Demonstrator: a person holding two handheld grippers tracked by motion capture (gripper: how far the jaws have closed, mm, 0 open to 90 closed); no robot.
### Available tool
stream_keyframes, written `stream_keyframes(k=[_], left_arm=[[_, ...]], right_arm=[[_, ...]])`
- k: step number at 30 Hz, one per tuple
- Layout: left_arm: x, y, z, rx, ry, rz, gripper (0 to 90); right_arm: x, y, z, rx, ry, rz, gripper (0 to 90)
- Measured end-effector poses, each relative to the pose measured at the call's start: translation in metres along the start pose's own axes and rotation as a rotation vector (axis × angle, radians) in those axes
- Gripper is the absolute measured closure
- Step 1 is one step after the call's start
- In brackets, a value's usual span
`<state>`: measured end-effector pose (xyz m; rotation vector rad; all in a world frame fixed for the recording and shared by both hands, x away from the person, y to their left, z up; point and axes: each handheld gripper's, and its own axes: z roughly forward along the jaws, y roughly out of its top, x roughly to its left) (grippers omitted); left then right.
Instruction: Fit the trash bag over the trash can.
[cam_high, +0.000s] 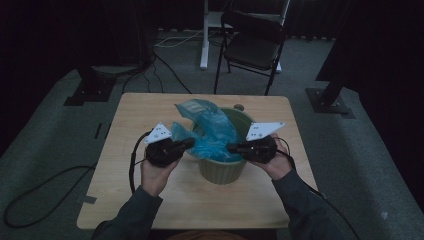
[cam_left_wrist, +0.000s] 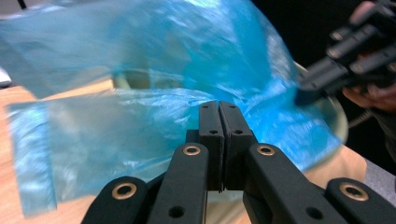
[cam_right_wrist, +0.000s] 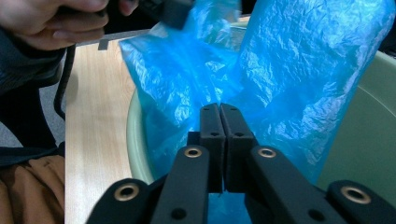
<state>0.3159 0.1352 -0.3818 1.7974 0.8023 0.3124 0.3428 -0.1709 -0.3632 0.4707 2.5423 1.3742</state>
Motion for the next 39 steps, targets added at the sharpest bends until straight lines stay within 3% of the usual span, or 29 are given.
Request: stream_keyframes(k=[5,12,16,18,22,29,32,34,39], left_arm=[[0.002,-0.001,0.001,0.000,0.000,-0.001,88.7],[0.001,-0.001,0.002,0.000,0.005,0.015,88.6],[0.000,-0.001,0.004,0.003,0.003,0.017,88.6],[-0.002,-0.001,0.005,-0.001,0.007,0.025,88.5],[-0.004,-0.001,0.007,-0.003,0.004,0.027,88.3],[-0.008,-0.002,0.005,-0.010,0.000,0.035,88.3],[-0.011,-0.005,0.003,-0.015,-0.006,0.035,88.2],[-0.012,-0.008,0.001,-0.014,-0.014,0.030,88.2],[-0.016,-0.017,-0.003,-0.013,-0.031,0.016,87.2]], right_arm=[[-0.002,0.008,-0.002,-0.017,0.001,-0.006,71.7],[-0.013,0.026,-0.007,-0.044,-0.036,0.015,56.5],[-0.016,0.032,-0.006,-0.047,-0.051,0.021,54.0],[-0.021,0.044,0.002,-0.034,-0.088,0.042,48.6],[-0.021,0.050,0.010,-0.014,-0.100,0.032,48.3],[-0.017,0.062,0.033,0.102,-0.115,-0.010,55.1],[-0.013,0.060,0.039,0.164,-0.128,-0.036,68.2],[-0.010,0.057,0.039,0.199,-0.165,-0.060,77.5],[-0.003,0.053,0.031,0.222,-0.188,-0.075,89.4]])
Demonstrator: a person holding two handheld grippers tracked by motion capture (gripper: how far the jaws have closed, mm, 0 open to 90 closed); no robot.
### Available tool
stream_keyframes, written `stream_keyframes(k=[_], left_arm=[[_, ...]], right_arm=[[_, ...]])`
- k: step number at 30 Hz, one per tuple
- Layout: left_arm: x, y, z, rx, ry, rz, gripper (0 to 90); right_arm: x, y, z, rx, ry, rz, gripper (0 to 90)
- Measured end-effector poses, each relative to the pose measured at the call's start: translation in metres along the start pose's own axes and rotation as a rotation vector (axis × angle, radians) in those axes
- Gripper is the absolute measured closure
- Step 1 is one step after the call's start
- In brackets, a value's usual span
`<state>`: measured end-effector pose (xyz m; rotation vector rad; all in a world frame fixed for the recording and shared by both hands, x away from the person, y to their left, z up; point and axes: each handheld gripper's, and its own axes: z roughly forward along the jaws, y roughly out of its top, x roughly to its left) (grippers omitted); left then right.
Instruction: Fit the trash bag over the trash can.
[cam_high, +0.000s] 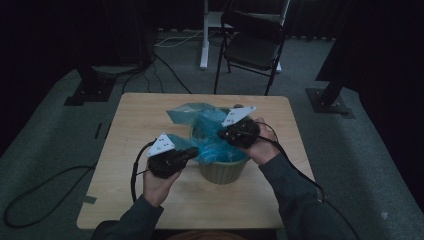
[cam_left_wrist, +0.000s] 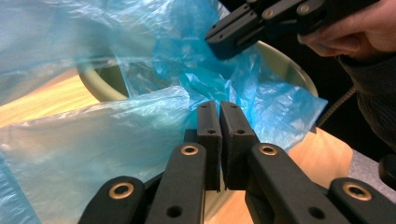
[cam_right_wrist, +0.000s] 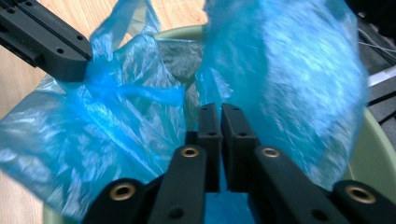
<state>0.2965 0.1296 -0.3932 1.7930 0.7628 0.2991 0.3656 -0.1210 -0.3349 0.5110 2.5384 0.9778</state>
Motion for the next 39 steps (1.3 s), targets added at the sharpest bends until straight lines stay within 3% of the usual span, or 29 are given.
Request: stream_keyframes(k=[8,11,16,22,27,31,39], left_arm=[[-0.006,-0.012,-0.001,0.023,-0.032,-0.023,86.4],[-0.008,-0.018,0.002,0.052,-0.042,-0.021,85.4],[-0.007,-0.016,-0.002,0.034,-0.036,-0.027,83.0],[-0.004,-0.006,-0.017,-0.010,-0.013,-0.020,77.3],[0.005,0.010,-0.025,-0.045,0.023,-0.014,72.7],[0.013,0.023,-0.023,-0.056,0.047,-0.004,71.0],[0.026,0.038,-0.006,-0.025,0.069,0.022,70.8]], right_arm=[[-0.005,-0.020,-0.014,-0.016,-0.019,0.075,90.0],[-0.009,-0.032,-0.024,-0.047,0.001,0.125,90.0],[-0.009,-0.041,-0.028,-0.071,0.026,0.157,90.0],[-0.006,-0.041,-0.023,-0.073,0.039,0.151,90.0],[-0.005,-0.037,-0.021,-0.078,0.043,0.143,90.0],[-0.005,-0.036,-0.020,-0.079,0.048,0.143,90.0],[-0.005,-0.036,-0.019,-0.082,0.053,0.141,90.0]])
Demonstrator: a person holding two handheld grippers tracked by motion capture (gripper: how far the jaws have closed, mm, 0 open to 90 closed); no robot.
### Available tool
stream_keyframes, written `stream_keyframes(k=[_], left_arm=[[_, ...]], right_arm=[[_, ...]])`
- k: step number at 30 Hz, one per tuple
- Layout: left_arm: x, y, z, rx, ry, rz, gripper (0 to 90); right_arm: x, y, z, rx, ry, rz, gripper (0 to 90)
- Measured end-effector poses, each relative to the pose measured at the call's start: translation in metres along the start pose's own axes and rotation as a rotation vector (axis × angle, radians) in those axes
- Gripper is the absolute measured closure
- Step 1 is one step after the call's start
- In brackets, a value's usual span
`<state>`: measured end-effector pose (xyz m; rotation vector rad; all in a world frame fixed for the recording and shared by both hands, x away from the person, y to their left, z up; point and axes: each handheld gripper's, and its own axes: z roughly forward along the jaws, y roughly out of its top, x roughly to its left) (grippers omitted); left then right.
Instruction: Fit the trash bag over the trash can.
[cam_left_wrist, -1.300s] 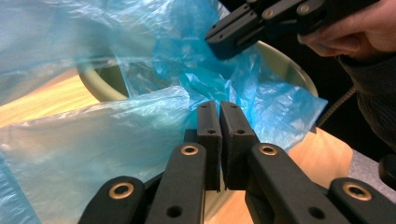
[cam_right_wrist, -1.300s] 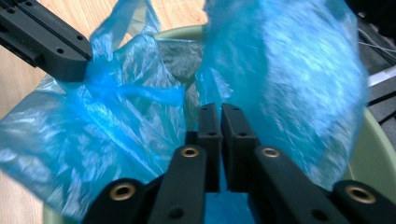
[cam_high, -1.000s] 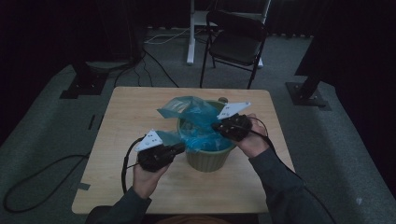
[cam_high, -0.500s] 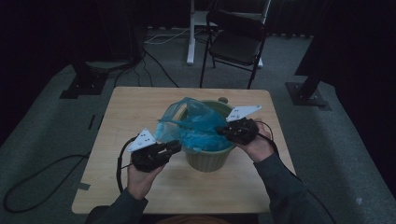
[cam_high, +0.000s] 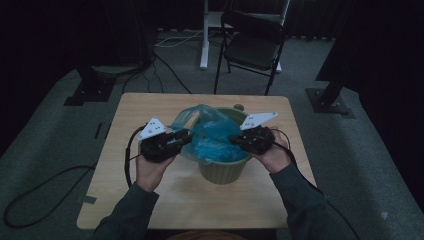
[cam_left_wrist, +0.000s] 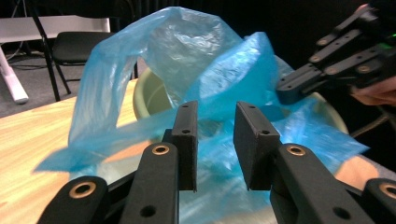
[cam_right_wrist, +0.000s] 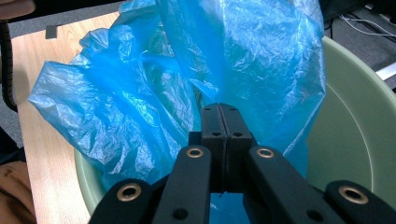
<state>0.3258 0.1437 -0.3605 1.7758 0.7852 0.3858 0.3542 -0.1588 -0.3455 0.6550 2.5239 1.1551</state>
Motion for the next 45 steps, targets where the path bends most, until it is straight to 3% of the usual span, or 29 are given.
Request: stream_keyframes(k=[5,14,19,21,28,37,45], left_arm=[[0.006,0.007,0.010,0.007,0.014,0.019,70.9],[0.016,0.016,0.031,0.071,0.041,0.042,70.6],[0.014,0.011,0.034,0.106,0.039,0.047,64.6],[0.010,0.007,0.036,0.132,0.061,0.056,58.9],[0.012,-0.001,0.044,0.191,0.090,0.027,50.3],[0.013,0.002,0.042,0.165,0.128,0.012,67.1],[0.015,0.004,0.037,0.135,0.130,0.000,81.2]], right_arm=[[0.000,0.000,0.000,0.000,0.001,0.001,90.0],[0.001,0.001,-0.001,-0.008,-0.001,-0.003,90.0],[0.000,0.001,-0.003,-0.013,-0.005,-0.001,90.0],[0.000,0.001,-0.004,-0.015,-0.007,0.000,90.0],[0.001,0.001,-0.004,-0.017,-0.002,-0.006,90.0],[0.001,0.001,-0.006,-0.026,-0.002,-0.012,89.8],[0.001,-0.001,-0.005,-0.024,0.001,-0.009,89.7]])
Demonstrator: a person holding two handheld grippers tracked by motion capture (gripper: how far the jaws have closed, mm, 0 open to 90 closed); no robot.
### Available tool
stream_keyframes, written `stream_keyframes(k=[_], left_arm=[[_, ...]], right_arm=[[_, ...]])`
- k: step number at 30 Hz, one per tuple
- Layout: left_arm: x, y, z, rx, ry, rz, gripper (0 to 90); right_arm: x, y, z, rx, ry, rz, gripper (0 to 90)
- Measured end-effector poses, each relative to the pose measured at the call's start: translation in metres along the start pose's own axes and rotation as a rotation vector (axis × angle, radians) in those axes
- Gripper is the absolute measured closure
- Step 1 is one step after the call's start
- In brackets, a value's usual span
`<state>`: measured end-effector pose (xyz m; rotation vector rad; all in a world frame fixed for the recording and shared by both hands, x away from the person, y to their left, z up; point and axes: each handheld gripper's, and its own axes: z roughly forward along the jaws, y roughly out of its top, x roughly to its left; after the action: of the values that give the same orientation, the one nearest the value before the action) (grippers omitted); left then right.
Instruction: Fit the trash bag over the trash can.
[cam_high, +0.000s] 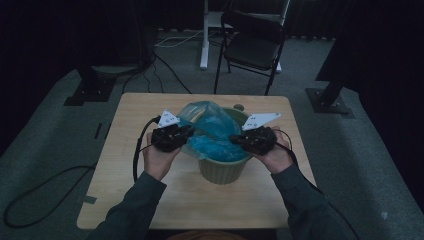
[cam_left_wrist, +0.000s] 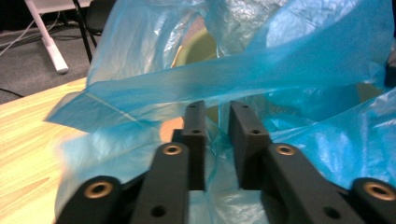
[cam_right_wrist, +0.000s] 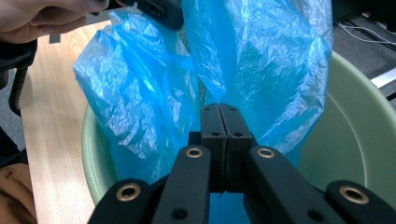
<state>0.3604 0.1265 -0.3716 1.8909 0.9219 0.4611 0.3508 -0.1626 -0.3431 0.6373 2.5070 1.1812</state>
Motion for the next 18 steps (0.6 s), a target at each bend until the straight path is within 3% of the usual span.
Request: stream_keyframes(k=[4,11,17,18], left_arm=[[-0.0009,0.0006,-0.0007,0.000,-0.005,0.004,88.8],[0.0000,0.0029,-0.0042,-0.022,-0.016,-0.026,89.0],[0.0018,0.0061,-0.0021,-0.027,-0.012,-0.046,77.9],[0.0027,0.0076,0.0000,-0.022,-0.015,-0.056,72.7]], right_arm=[[0.0014,-0.0006,-0.0003,-0.001,0.003,-0.002,89.7],[0.0036,-0.0003,-0.0029,-0.007,0.014,-0.006,89.7],[0.0053,0.0013,-0.0026,-0.009,0.018,-0.011,89.8],[0.0074,0.0023,-0.0018,-0.011,0.025,-0.017,89.8]])
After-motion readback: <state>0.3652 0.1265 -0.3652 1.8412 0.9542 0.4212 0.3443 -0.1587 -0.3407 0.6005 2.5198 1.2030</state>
